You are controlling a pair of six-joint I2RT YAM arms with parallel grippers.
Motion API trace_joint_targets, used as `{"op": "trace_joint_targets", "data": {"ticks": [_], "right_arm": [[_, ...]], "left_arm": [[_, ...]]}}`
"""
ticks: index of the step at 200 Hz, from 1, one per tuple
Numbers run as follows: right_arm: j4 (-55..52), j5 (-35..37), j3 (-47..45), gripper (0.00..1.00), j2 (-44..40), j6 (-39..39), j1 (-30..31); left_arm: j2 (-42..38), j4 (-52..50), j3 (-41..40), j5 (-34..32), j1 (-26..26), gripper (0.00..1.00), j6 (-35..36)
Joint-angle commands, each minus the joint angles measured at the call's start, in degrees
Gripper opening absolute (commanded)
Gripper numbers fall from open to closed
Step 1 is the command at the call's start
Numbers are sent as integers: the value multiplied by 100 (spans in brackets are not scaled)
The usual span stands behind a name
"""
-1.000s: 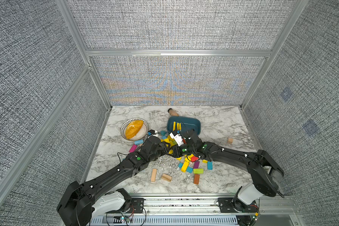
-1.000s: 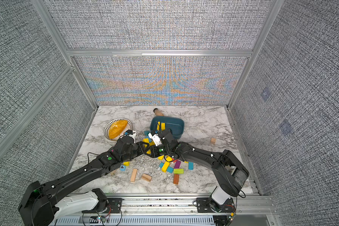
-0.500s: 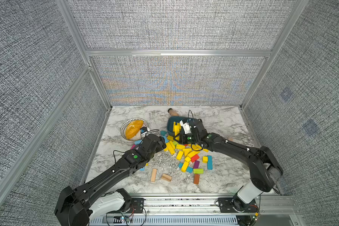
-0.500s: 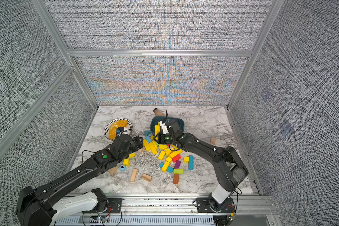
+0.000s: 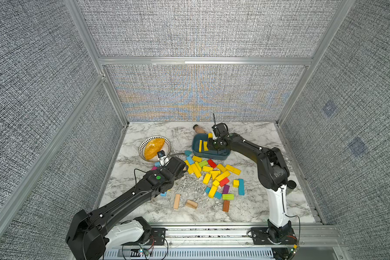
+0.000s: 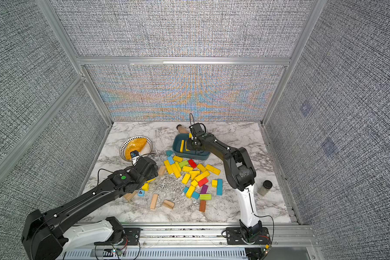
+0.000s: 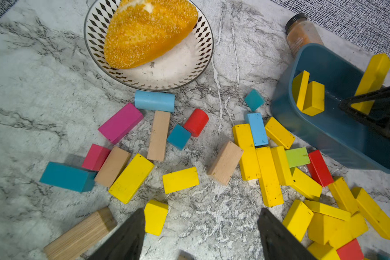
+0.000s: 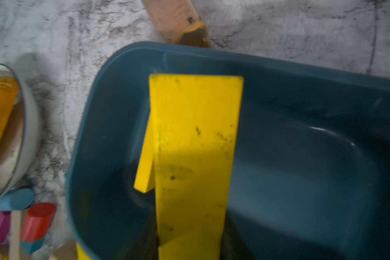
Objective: Pick out the yellow building blocks
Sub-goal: Place the building block in the storage box.
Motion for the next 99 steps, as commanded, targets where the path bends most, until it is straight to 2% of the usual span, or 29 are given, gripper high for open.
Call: {"op": "trace_joint_targets", "data": {"ticks": [1, 66, 99], "right_arm": [[-480, 677, 254, 8, 215, -176, -38], [-671, 760, 609, 14, 801, -278, -107], [-663, 686, 681, 27, 908, -321, -135]], "left_arm": [[42, -15, 90, 21, 4, 79, 155], [534, 292, 224, 254, 13, 79, 276], [821, 245, 456, 280, 13, 79, 275]]}}
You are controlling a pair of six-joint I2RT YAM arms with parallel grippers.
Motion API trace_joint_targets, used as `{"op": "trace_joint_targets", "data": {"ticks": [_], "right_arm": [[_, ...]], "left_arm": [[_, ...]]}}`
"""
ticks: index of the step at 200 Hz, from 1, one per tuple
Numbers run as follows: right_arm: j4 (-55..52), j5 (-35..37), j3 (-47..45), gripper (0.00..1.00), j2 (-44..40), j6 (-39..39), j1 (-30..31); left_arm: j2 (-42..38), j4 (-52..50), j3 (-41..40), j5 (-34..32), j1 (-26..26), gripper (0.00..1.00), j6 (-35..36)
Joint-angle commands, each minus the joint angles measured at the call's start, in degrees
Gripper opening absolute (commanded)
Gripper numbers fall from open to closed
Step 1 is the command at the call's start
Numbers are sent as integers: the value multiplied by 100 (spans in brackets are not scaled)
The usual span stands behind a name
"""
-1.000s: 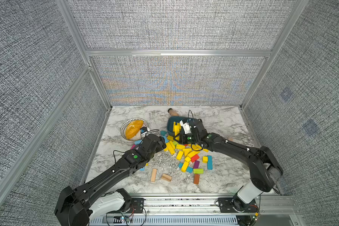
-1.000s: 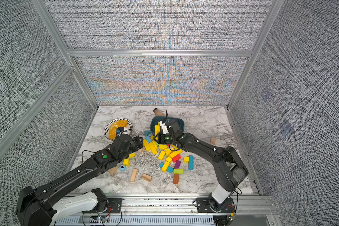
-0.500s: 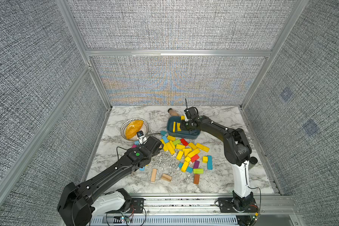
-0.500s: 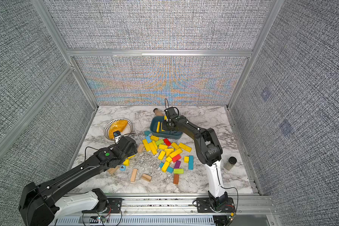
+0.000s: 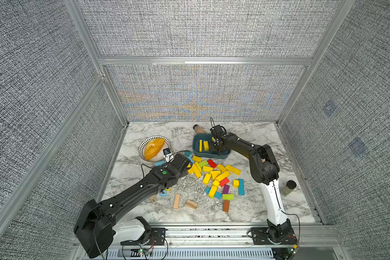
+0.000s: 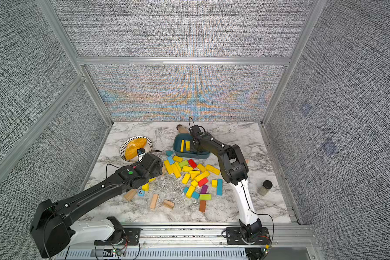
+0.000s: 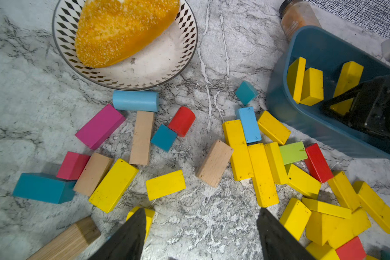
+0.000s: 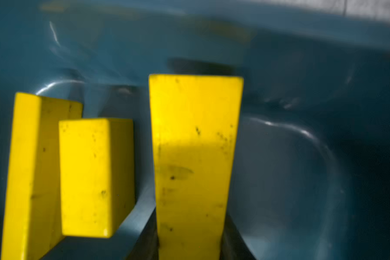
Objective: Pick out the yellow building blocks
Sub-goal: Place the building block in the storage box, then pick up the building block from the center of the board.
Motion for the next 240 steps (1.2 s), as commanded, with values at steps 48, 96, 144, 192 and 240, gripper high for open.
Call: {"op": "trace_joint_targets", "data": {"ticks": [48, 96, 144, 192, 240], "right_arm": [[-14, -220, 109, 46, -53, -145, -32], [-50, -282, 56, 52, -548, -328, -40], [1139, -853, -1448, 52, -2260, -690, -36], [1745, -1475, -2979, 52, -3464, -800, -35], [1821, -1375, -3764, 52, -4180, -718, -41]], "left_arm": [[193, -82, 176, 76, 6, 79, -67], [243, -238, 446, -179, 24, 79, 427], [201, -444, 576, -138, 24, 79, 1181], [352, -574, 760, 717, 127, 81, 2344], [1304, -1526, 1375, 1273, 346, 83, 2935]]}}
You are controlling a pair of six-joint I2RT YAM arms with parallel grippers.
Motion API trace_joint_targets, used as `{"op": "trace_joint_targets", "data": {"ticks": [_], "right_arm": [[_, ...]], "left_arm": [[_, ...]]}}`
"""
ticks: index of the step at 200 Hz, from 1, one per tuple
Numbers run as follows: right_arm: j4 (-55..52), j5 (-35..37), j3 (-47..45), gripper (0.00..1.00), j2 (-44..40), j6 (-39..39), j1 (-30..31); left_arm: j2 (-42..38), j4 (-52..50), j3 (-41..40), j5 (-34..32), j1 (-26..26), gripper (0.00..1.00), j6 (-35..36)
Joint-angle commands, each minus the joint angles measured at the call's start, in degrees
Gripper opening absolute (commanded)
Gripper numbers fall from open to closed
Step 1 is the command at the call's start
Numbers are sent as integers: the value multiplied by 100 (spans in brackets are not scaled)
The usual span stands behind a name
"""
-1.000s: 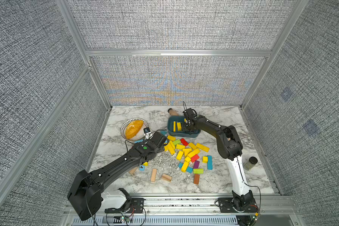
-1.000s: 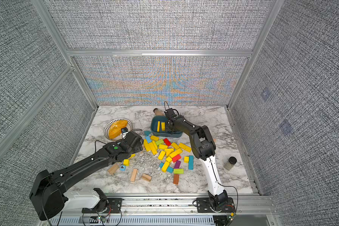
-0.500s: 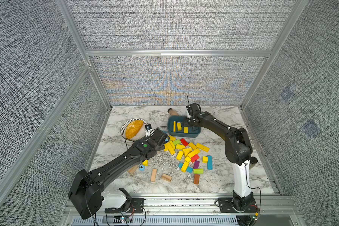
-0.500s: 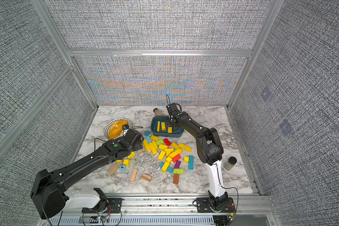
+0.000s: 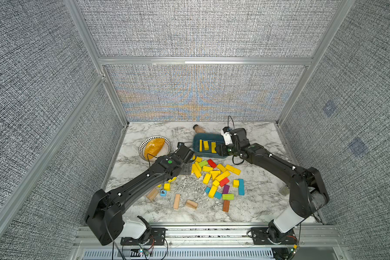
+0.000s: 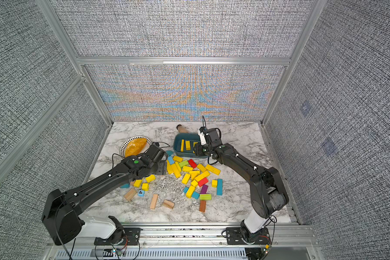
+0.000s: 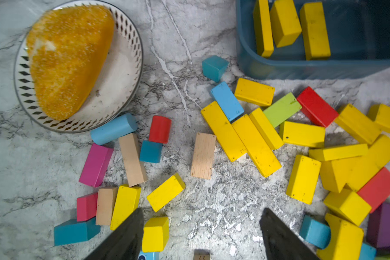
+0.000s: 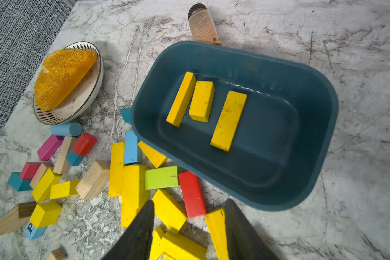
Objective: Pick out the yellow building blocks
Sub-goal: Pick up the building block from the center of the board.
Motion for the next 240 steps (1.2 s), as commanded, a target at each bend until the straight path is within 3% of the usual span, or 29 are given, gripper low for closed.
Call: {"op": "trace_joint_targets", "data": {"ticks": [1, 59, 93, 128, 189, 240], "right_arm": [[190, 12, -133, 52, -223, 30, -9], [327, -14, -264, 52, -343, 174, -5], [345, -62, -251, 52, -192, 154, -3], [221, -28, -211, 52, -55, 110, -11], [109, 7, -182, 52, 131, 93, -5], [-28, 33, -27, 52, 191, 39, -10]], "left_arm": [[379, -730, 230, 405, 120, 83, 443], [1184, -1225, 255, 497, 245, 82, 435], [1535, -1328, 319, 135, 359, 82, 529], [1765, -1083, 365, 379, 614, 79, 725], [2233, -774, 463, 872, 1030, 61, 1074], [2253, -597, 246, 996, 1071, 43, 1070]]}}
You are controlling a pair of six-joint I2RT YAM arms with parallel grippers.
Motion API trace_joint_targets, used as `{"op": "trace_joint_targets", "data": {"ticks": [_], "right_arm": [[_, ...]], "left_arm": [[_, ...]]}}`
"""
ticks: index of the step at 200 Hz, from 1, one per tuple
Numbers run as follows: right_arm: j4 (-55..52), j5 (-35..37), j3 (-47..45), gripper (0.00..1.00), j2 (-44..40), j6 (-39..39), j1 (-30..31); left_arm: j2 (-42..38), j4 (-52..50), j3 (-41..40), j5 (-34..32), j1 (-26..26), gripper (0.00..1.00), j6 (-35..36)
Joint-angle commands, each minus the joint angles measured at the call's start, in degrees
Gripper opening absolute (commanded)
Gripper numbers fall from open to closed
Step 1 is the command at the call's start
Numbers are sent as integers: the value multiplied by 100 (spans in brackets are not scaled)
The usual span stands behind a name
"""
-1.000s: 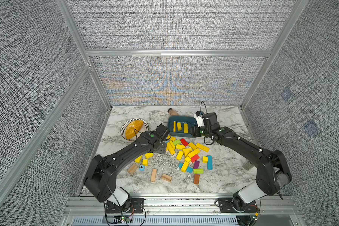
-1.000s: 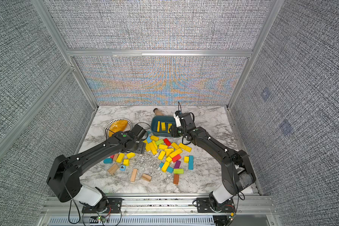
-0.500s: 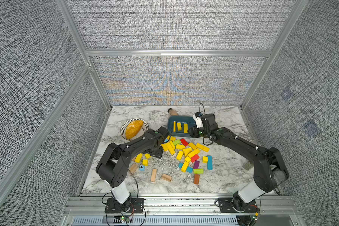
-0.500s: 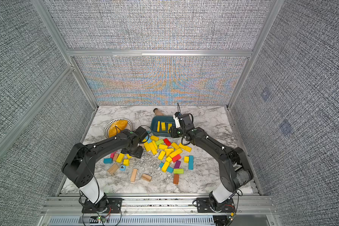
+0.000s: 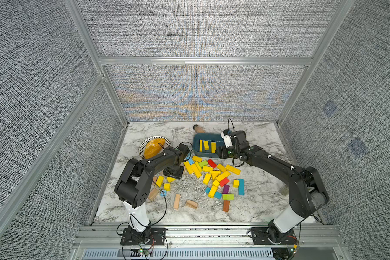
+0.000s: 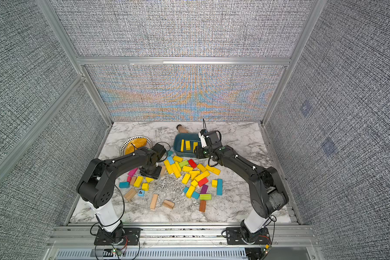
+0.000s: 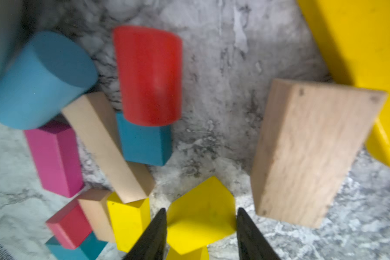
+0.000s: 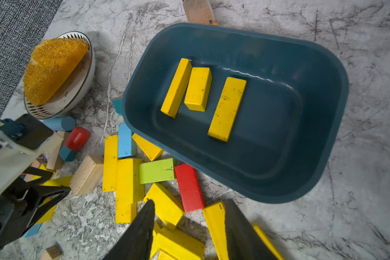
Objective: Pick out the yellow building blocks
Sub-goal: Pick up the building block from the center of the board.
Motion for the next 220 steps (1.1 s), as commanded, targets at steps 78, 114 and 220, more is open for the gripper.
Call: {"op": "trace_joint_targets", "data": {"ticks": [78, 114, 220], "right_arm": [[-174, 109, -37, 52, -219, 77, 3], [-149, 37, -223, 52, -579, 95, 0], [1745, -1683, -1485, 52, -1367, 631, 1487]], "left_arm": [[-243, 242, -336, -74, -2, 23, -26], [-1336, 153, -408, -445, -109, 12, -391], [-3528, 3771, -1979, 1993, -137, 6, -2635]]}}
